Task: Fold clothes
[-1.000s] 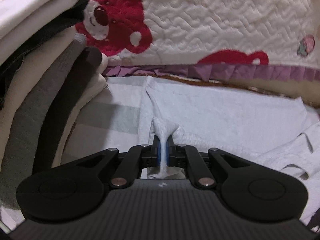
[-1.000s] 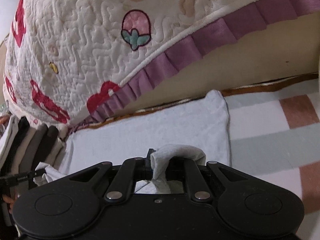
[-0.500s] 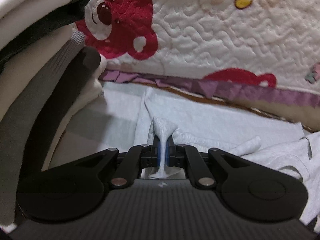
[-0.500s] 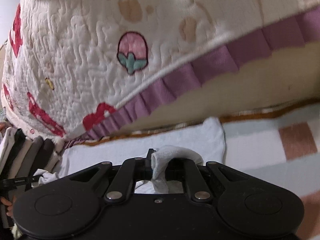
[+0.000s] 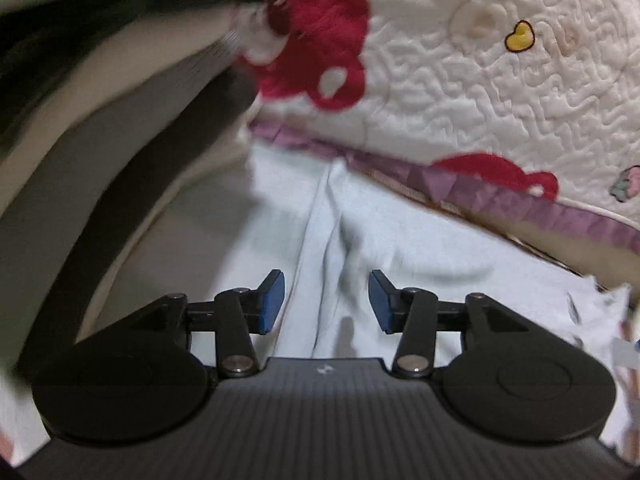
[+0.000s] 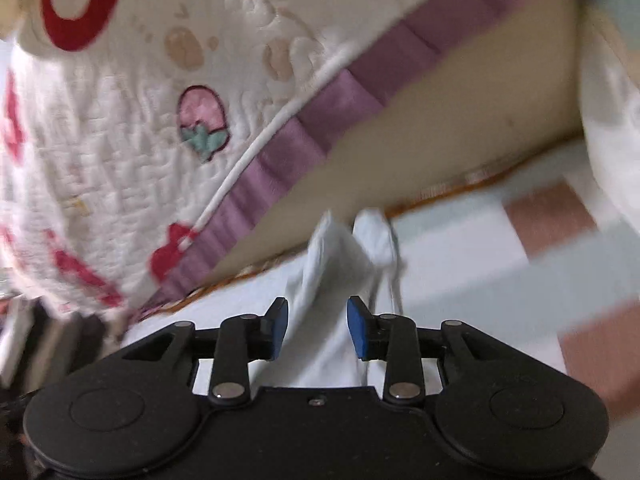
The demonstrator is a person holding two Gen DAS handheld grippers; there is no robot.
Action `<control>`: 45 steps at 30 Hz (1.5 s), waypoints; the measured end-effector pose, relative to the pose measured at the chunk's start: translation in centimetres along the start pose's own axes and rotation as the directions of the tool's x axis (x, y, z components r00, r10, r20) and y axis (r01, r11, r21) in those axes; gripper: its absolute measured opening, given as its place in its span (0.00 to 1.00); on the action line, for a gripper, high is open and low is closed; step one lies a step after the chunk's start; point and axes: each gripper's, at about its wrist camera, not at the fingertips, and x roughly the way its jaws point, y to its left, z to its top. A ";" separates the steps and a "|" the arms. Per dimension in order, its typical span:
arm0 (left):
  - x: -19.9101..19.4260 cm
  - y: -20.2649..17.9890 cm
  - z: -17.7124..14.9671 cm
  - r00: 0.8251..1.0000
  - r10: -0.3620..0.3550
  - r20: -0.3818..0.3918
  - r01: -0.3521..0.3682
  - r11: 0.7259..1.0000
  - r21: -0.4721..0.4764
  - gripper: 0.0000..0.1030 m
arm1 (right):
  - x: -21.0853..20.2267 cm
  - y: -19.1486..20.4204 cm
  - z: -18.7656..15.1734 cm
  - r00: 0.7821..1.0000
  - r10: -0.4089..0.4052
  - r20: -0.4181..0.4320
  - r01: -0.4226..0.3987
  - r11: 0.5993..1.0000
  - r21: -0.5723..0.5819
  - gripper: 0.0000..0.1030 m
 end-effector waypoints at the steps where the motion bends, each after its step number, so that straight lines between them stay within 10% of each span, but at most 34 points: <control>1: -0.4 0.5 -0.8 1.000 -0.006 -0.021 0.006 1.000 0.004 0.44 | -0.7 -0.5 -1.0 1.000 0.018 -0.020 -0.018 1.000 0.001 0.38; 14: -1.1 -0.2 -7.6 0.978 -0.181 -0.107 0.201 0.954 0.222 0.43 | -1.9 1.9 -8.7 0.985 0.059 -0.161 -0.097 0.966 -0.242 0.40; 20: -1.8 -0.2 -7.8 0.990 -0.129 -0.054 0.139 0.963 0.230 0.45 | -2.0 2.7 -9.4 0.988 -0.064 -0.143 0.012 0.940 -0.341 0.39; 31: 0.2 0.5 -7.6 0.988 -0.122 -0.090 0.139 0.969 0.207 0.45 | -2.3 0.3 -10.4 0.983 0.047 -0.177 -0.090 0.965 -0.247 0.46; 34: 0.1 0.2 -8.0 0.990 -0.102 -0.095 0.121 0.966 0.229 0.04 | -2.8 1.6 -11.4 0.987 -0.029 -0.160 -0.037 0.919 -0.392 0.17; 42: -1.2 0.1 -8.5 0.997 0.022 -0.067 -0.009 0.982 0.189 0.04 | -6.2 2.1 -11.8 0.975 -0.213 0.057 0.219 0.904 -0.368 0.00; 45: -1.4 -0.8 -9.1 0.996 0.077 -0.042 -0.068 0.980 0.189 0.10 | -7.1 -0.8 -12.6 0.962 -0.262 0.081 0.272 0.947 -0.168 0.05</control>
